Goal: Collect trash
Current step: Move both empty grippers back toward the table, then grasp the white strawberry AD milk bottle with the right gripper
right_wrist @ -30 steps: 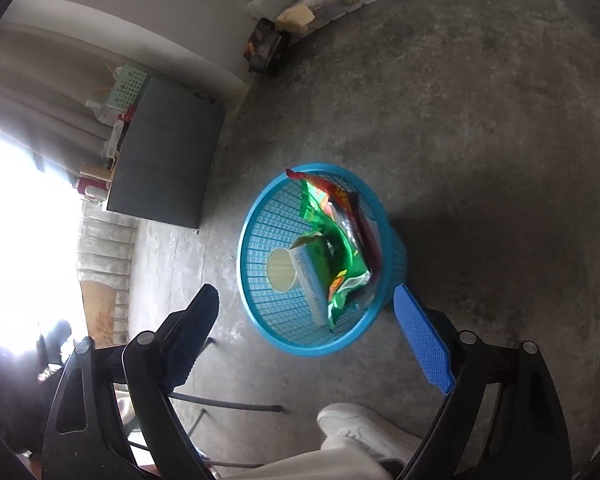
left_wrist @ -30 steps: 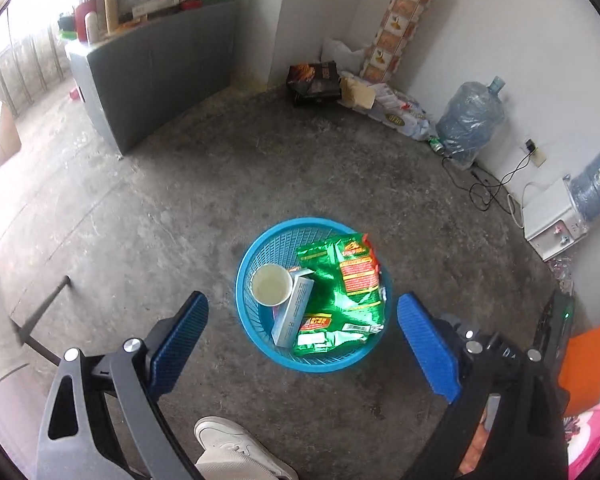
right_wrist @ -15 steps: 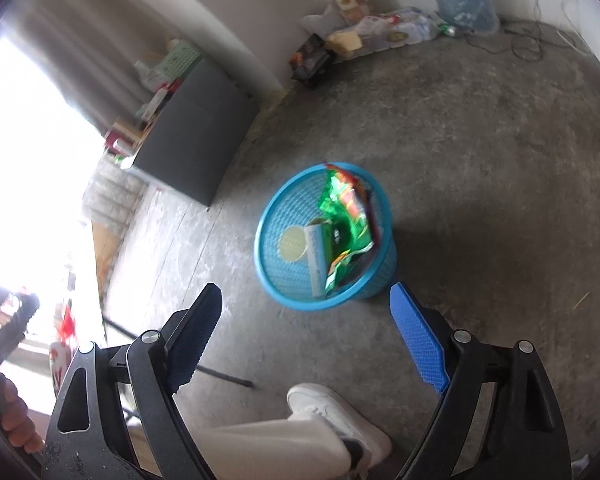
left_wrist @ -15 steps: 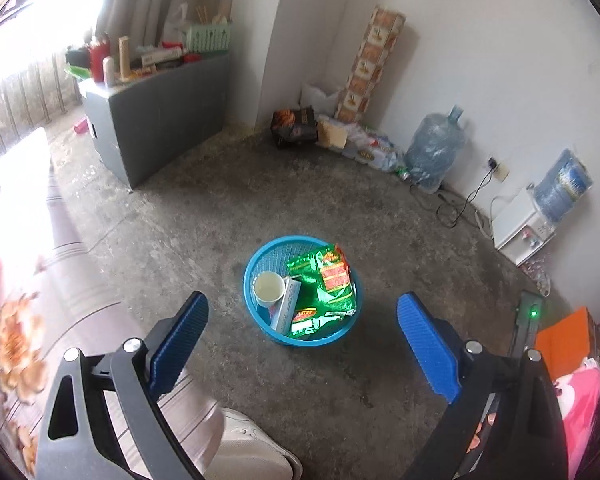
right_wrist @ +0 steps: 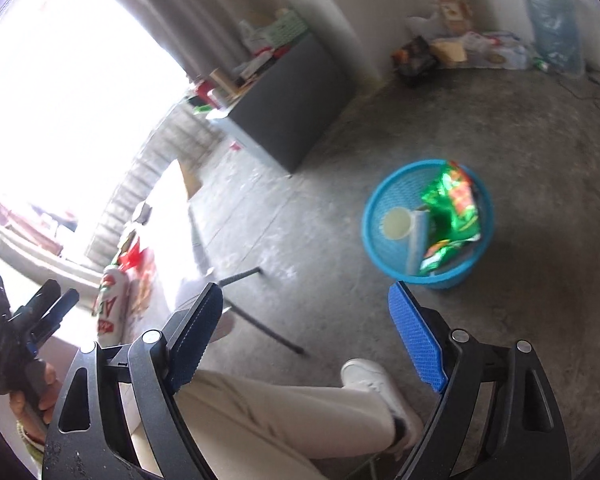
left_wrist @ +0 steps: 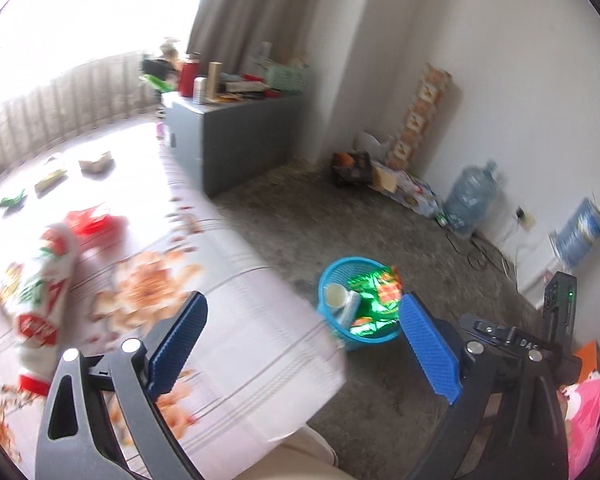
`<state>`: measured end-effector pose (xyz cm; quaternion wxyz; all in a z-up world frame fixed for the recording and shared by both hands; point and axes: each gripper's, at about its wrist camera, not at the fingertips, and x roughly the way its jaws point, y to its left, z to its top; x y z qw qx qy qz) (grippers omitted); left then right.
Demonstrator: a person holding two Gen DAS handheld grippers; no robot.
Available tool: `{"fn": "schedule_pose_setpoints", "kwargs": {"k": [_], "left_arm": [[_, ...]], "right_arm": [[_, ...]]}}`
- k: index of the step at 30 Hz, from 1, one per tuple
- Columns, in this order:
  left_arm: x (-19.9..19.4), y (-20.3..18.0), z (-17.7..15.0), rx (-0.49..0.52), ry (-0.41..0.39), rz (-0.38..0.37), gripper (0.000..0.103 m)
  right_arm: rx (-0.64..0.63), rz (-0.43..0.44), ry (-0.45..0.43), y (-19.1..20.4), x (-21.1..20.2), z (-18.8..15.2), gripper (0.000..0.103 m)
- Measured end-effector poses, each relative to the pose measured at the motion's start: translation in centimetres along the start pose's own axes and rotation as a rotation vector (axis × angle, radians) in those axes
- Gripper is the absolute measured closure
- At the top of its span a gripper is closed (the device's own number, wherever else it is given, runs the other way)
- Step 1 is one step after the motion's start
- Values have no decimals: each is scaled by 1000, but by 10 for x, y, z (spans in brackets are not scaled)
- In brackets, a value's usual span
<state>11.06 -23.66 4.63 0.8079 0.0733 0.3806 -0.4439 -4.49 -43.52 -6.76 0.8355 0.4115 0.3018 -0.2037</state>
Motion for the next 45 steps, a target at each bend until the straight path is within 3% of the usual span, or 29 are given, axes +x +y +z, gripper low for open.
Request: {"fn": "schedule_pose_setpoints", "kwargs": {"k": [9,15,20,27,31,36,41,45], "left_arm": [[-62,81,-44,-148,-108,126,8],[-93,137,-72,-243,-149,208,8],[-107,174,-93,-327,-167,233,7],[-116,203,-108,-395,-187,243,8],[-117,215,-115,-429,-192,241,8],[-118,227,-122,-459,-197,238,8],[-117,234,-125,-475,-197,239,8],[-117,234,-125,-480,-199,239,8]], "right_arm": [[-77,129,126,63,30,-6,22],[-165,250,234,140,61,-8,22],[-224,337,356,214,102,-21,22],[-246,356,497,300,175,-39,22],[-257,299,534,333,215,-49,22],[-254,221,568,353,251,-63,22],[-271,228,548,363,255,-68,22],[-233,292,585,355,252,-66,43]]}}
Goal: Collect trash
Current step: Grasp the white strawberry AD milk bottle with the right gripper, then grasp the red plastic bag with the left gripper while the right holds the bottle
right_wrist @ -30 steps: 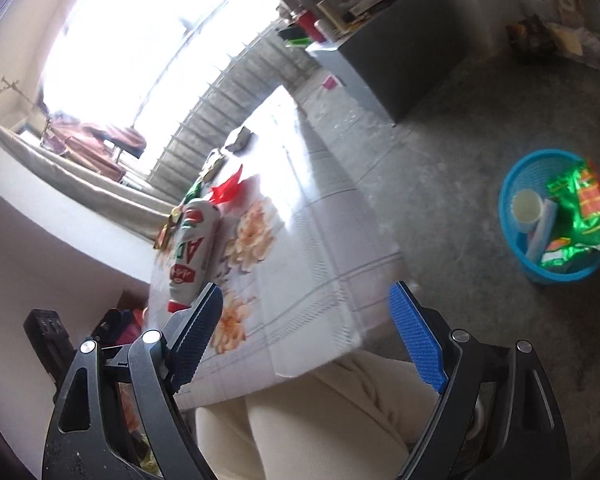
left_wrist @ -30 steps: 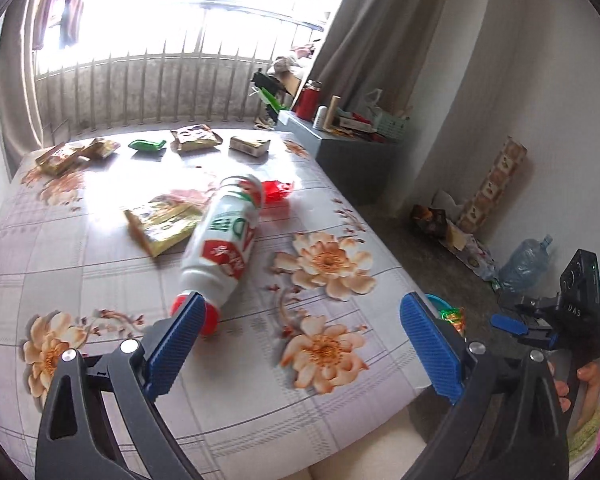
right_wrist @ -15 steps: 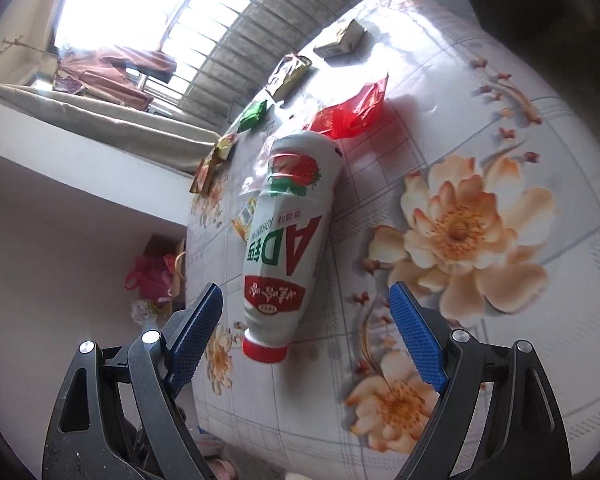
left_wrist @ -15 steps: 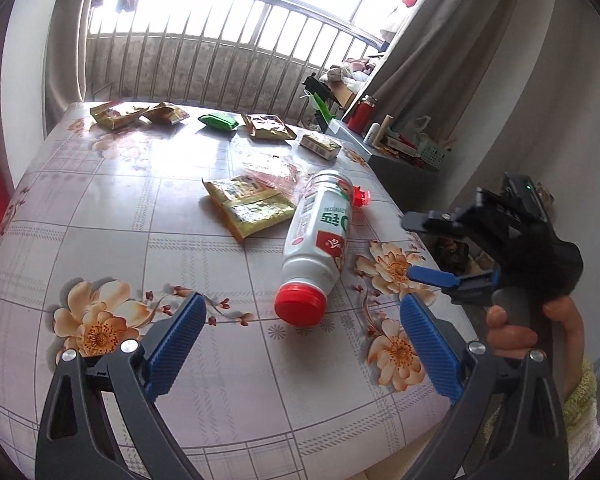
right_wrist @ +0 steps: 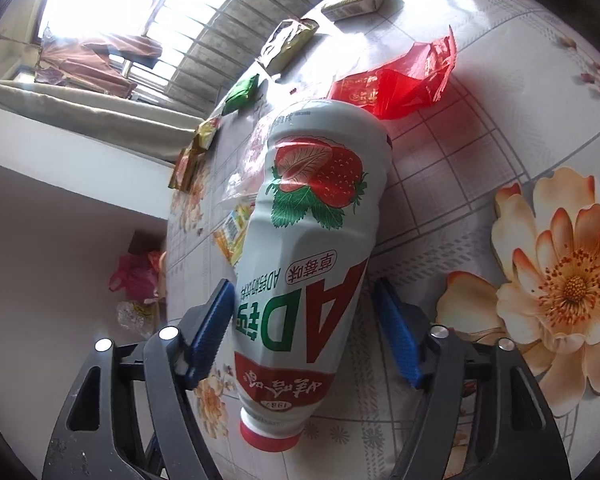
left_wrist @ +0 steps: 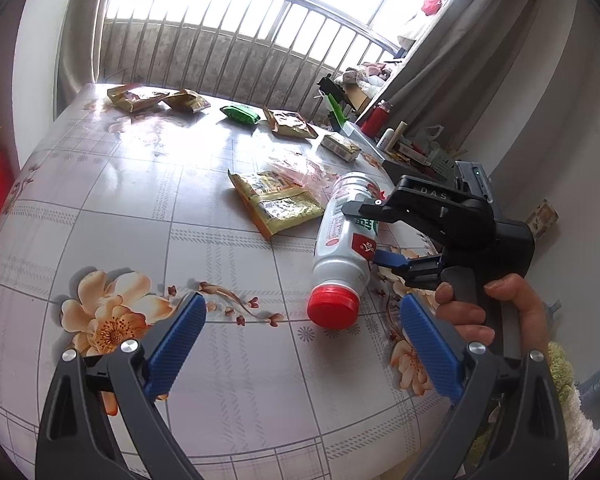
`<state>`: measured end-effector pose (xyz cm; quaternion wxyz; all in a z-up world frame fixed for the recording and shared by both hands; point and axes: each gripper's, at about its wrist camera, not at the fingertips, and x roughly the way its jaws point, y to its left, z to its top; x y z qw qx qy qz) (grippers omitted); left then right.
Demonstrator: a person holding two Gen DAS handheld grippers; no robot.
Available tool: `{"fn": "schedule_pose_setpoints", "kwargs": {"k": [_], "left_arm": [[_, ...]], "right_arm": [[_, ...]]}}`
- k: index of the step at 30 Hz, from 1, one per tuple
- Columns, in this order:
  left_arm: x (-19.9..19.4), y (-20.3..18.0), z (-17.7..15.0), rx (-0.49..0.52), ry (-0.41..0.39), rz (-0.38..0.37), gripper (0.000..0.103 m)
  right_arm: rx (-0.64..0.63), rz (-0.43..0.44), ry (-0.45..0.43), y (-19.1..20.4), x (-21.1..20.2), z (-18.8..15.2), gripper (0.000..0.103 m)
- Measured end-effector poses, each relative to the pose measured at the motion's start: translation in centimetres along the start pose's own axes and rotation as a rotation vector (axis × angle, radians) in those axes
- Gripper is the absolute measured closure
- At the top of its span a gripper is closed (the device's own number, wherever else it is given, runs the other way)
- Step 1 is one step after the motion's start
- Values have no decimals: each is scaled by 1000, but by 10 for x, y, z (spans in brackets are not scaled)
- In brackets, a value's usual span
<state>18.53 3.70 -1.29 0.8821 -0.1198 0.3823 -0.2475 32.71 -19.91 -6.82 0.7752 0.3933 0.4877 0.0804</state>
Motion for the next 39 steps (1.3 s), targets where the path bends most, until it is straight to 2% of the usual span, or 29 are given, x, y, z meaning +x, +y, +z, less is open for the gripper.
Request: {"fn": "schedule_pose_setpoints", "kwargs": {"k": [5,10,13,16,18,20,23,25,28,30,34,38,39], "left_arm": [[0,-4,4,5,-7,-3,8],[8,-17,11,13,2,-27,8],[21,-29,23,-4,28,-62,8],[43,-44,41,-22,56,-127,8],[61,-57,55,-29,69,-147,13],[77,-75,68,20,52,-147,15],[107,-114,79,217,18,-93,17],[133,-140,80,376,23,-28,17],[172,-161,81,517,47,43,17],[198,-166,82,573,64,98,19],[243,-168,84,654,116,198,28],[270,-155,91,604,178,249,38],[275,-152,92,587,191,254,43]], "right_arm": [[-4,-9,13,-12,-24,-7,43],[-29,-21,16,-39,-62,-28,43],[-21,-43,-17,-58,-93,-43,43],[-33,-92,-70,-69,-118,-55,43],[-45,-124,-97,-72,-128,-61,43],[-70,-157,-126,-71,-137,-67,43],[-87,-166,-143,-72,-139,-72,43],[-81,-150,-145,-75,-138,-72,43],[-70,-125,-144,-83,-142,-72,43],[-61,-109,-142,-86,-141,-70,43],[-58,-90,-138,-88,-141,-68,43],[-44,-65,-145,-95,-145,-69,43],[-38,-56,-148,-97,-146,-70,43]]}}
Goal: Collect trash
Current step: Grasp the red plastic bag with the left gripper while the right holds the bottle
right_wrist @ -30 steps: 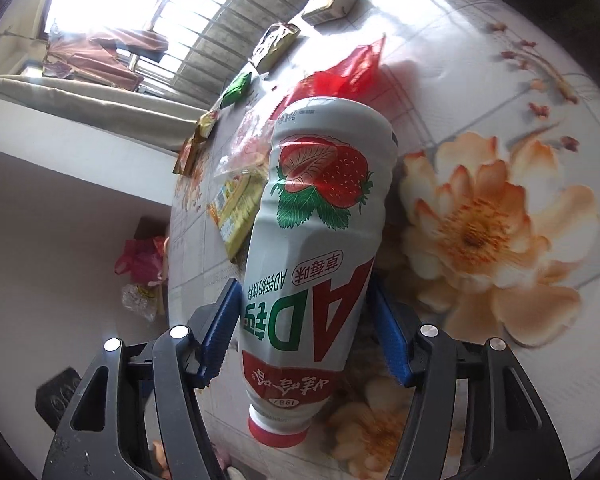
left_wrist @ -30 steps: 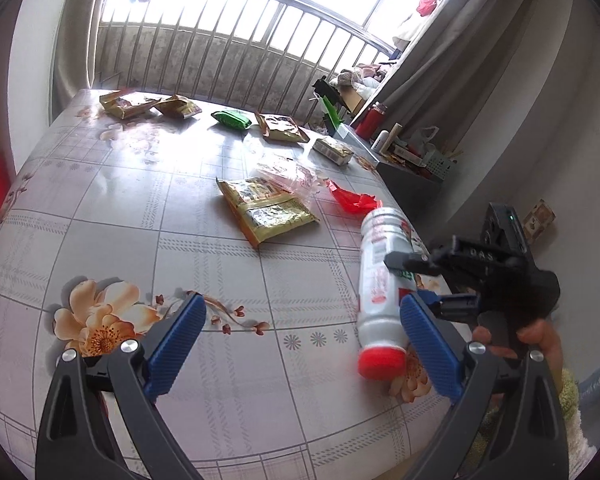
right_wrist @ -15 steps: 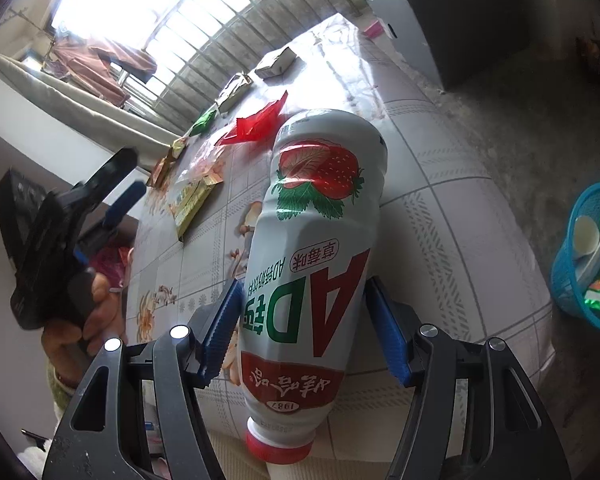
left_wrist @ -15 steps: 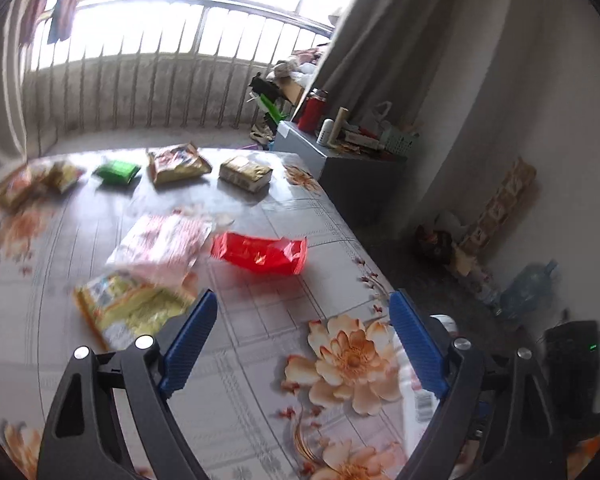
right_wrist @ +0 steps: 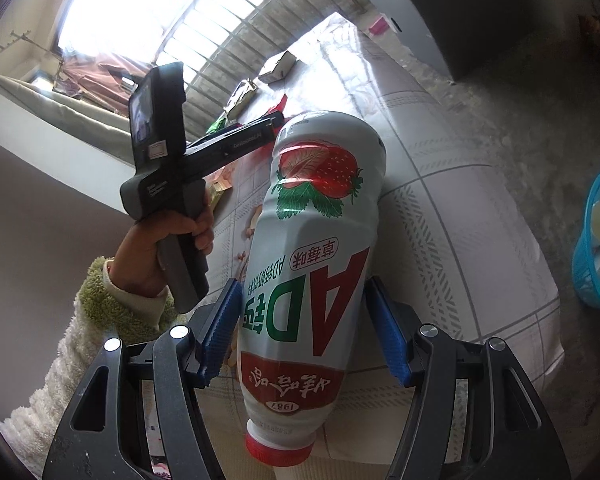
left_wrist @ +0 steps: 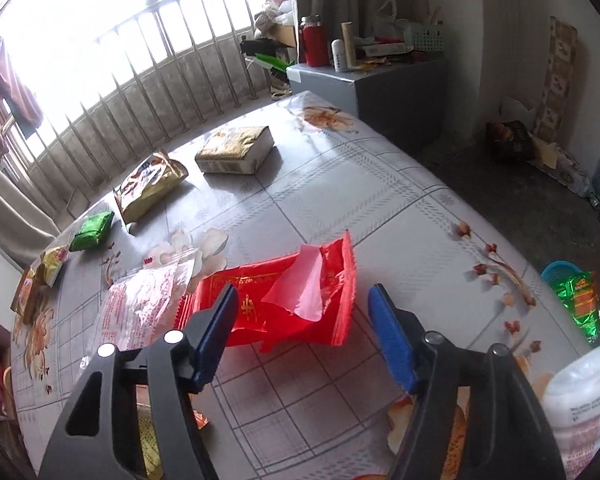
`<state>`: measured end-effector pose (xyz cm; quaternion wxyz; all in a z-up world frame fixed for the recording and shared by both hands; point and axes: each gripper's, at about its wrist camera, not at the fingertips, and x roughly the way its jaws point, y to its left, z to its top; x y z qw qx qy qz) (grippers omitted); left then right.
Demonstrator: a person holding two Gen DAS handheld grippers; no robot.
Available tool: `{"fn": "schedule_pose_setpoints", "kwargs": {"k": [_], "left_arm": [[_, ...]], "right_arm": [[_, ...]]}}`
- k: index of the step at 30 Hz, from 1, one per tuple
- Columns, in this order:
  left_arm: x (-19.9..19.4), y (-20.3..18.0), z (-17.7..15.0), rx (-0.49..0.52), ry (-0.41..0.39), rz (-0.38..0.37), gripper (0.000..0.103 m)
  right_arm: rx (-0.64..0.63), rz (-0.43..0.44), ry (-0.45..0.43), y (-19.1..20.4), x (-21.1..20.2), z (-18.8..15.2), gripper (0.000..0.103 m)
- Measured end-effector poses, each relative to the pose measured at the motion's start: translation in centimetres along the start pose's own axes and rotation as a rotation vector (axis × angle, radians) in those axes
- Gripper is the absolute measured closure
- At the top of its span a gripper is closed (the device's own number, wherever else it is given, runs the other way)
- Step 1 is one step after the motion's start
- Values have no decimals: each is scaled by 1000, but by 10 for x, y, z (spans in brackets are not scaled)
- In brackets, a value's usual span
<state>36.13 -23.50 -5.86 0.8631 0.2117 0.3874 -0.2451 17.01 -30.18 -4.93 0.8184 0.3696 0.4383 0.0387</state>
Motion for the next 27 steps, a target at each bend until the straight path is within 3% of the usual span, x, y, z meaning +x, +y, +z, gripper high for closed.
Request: {"fn": "schedule_pose_setpoints", "kwargs": {"k": [2,4,7,16,27], "left_arm": [[6,3,-1,-17,20,-10,50],[10,5,-2,-33,35,-19,65],[9,5,-3,-50,31,-24,72],[-8,-1,-4,-38,1,-15,88],[-40,5,-6,-45,-49,-22,94]], "right_arm": [[9,15,-6,-5,-4,-2,43],[23,23,-13,-9,-7,-4,43],[47,38,-26,-12,-9,-5,44],[130,93,-52,-26,-16,-10,45],[182,174,-69,-42,-18,-4,45]]}}
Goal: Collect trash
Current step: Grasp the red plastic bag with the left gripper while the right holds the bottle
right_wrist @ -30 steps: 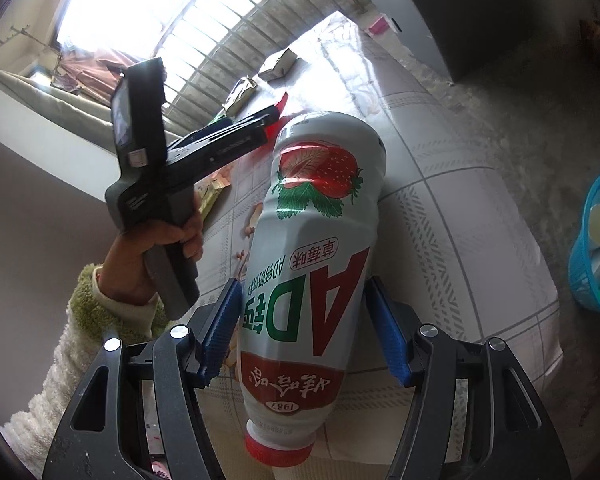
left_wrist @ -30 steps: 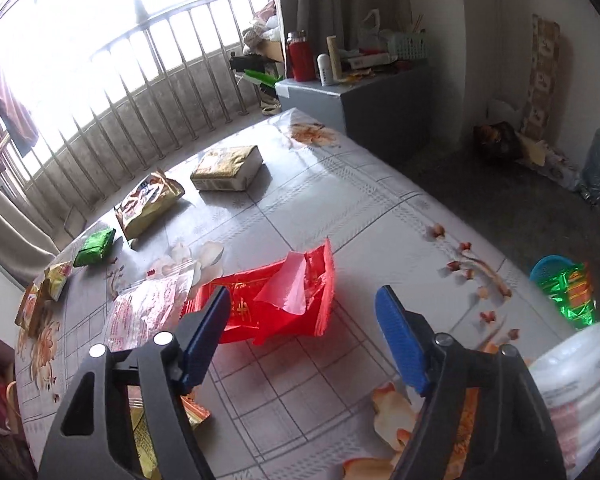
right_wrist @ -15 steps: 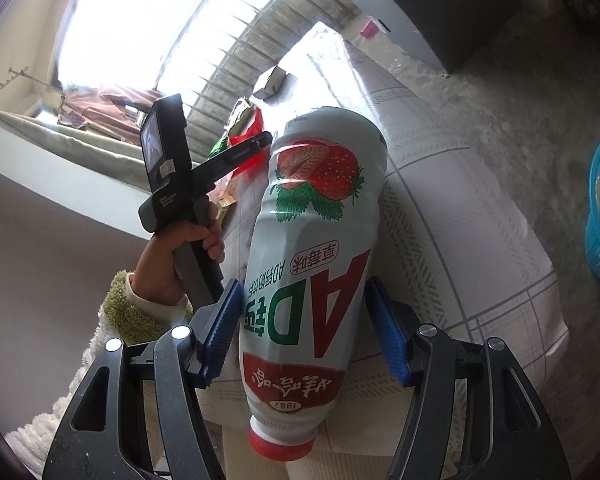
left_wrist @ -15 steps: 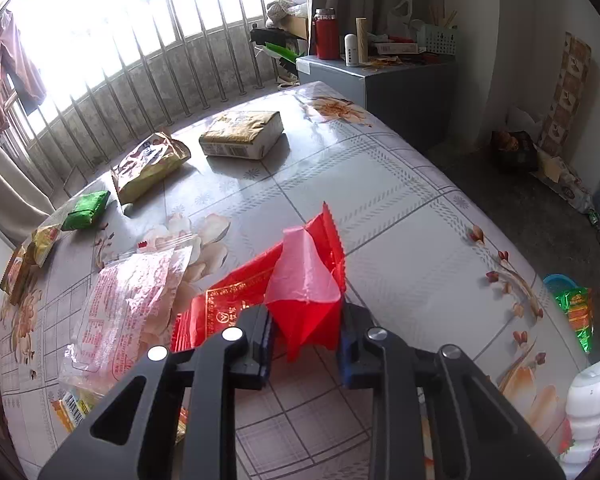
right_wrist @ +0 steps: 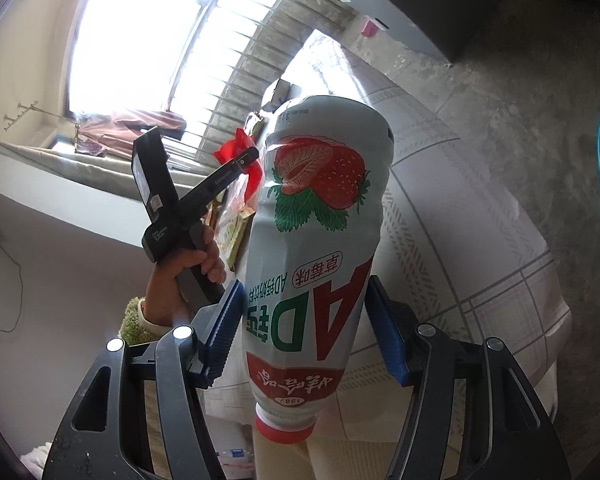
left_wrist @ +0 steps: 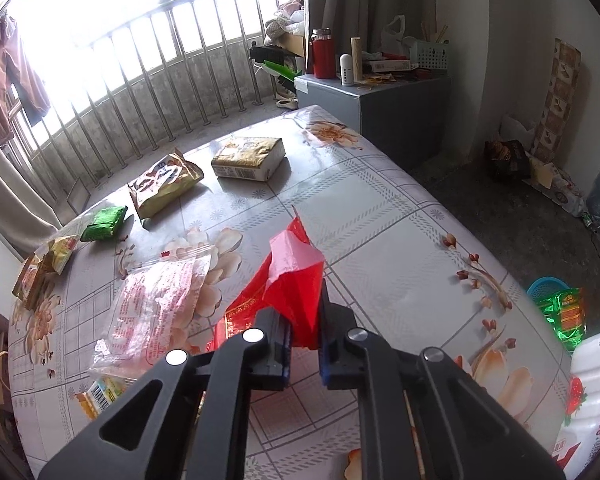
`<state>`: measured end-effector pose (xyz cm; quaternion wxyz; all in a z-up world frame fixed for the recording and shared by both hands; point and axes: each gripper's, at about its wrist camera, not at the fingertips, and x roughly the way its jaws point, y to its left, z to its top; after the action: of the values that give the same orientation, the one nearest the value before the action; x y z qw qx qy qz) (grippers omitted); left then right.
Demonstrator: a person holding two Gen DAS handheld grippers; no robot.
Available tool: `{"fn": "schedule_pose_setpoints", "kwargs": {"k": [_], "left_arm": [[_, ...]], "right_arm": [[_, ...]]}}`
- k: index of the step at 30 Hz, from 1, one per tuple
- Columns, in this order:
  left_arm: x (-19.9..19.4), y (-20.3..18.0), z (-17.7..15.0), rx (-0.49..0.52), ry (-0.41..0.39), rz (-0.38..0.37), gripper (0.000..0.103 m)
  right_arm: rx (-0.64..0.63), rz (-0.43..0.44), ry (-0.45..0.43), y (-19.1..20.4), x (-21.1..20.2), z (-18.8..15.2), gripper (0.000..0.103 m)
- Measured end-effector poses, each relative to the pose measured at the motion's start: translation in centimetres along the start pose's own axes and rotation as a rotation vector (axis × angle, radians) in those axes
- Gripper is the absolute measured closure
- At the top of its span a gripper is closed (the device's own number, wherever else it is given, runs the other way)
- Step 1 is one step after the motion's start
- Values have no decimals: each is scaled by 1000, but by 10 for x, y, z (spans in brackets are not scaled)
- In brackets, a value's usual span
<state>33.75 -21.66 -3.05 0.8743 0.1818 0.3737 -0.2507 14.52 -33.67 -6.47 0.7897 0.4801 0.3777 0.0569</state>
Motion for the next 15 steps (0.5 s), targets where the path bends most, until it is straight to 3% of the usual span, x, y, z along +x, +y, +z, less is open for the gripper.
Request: {"fn": "schedule_pose_setpoints", "kwargs": {"k": [9,15], "left_arm": [[-53,-1,1,-10,-66,-38,94],[-95,-19,3,2,-116,-108,94]], "right_arm": [[12,58,-43,-2,-16,0,45],[27,108,-85,-6,-36,-2,45]]}}
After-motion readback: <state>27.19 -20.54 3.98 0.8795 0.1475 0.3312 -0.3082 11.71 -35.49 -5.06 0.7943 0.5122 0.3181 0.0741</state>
